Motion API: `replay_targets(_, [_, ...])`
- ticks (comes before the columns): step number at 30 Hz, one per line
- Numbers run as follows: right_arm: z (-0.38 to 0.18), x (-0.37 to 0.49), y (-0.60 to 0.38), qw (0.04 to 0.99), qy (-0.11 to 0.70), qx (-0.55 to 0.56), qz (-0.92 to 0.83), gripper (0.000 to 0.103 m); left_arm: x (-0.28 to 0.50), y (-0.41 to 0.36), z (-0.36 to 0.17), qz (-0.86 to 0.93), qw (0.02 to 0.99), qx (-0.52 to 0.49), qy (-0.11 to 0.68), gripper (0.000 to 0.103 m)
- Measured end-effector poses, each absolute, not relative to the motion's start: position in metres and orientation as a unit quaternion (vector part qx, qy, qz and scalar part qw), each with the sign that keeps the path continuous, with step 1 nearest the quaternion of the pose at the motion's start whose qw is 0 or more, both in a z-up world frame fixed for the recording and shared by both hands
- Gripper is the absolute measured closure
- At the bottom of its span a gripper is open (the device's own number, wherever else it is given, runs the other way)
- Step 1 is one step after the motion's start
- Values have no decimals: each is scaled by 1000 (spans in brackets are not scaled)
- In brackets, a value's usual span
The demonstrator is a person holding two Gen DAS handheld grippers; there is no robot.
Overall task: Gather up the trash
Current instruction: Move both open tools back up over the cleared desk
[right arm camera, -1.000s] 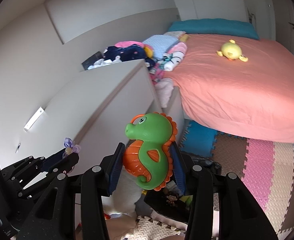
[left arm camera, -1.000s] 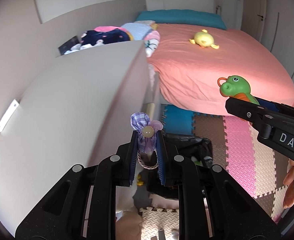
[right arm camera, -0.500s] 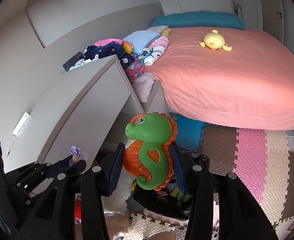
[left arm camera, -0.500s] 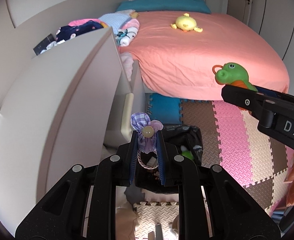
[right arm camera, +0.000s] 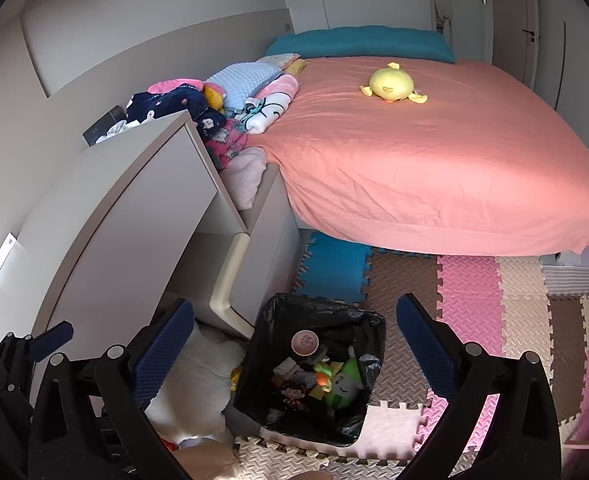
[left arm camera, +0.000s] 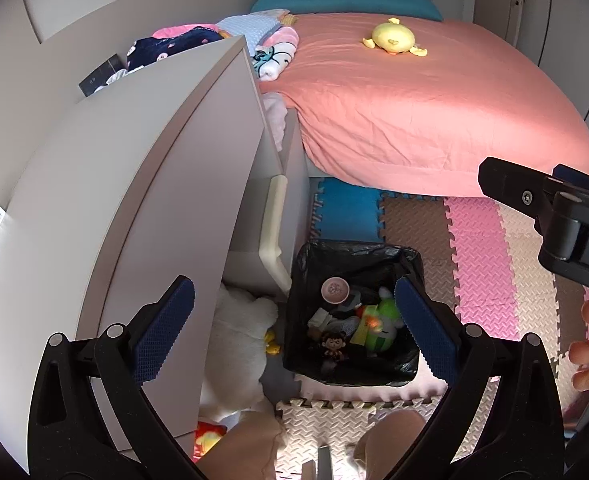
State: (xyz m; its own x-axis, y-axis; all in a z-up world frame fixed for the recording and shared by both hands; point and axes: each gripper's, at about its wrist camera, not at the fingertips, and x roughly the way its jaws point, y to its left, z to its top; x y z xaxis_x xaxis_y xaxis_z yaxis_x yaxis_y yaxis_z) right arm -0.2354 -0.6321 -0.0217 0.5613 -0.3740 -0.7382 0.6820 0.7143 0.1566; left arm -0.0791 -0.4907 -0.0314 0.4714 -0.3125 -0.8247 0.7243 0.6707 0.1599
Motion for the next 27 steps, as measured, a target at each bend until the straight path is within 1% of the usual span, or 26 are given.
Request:
replay_targets(17, [-16, -237, -629, 856, 353, 213, -312, 3, -79, -487, -24, -320, 819, 251, 403, 6])
replay_targets(27, [5, -234, -616, 868, 335, 210, -300, 3, -73, -473, -2, -318, 828, 245, 391, 6])
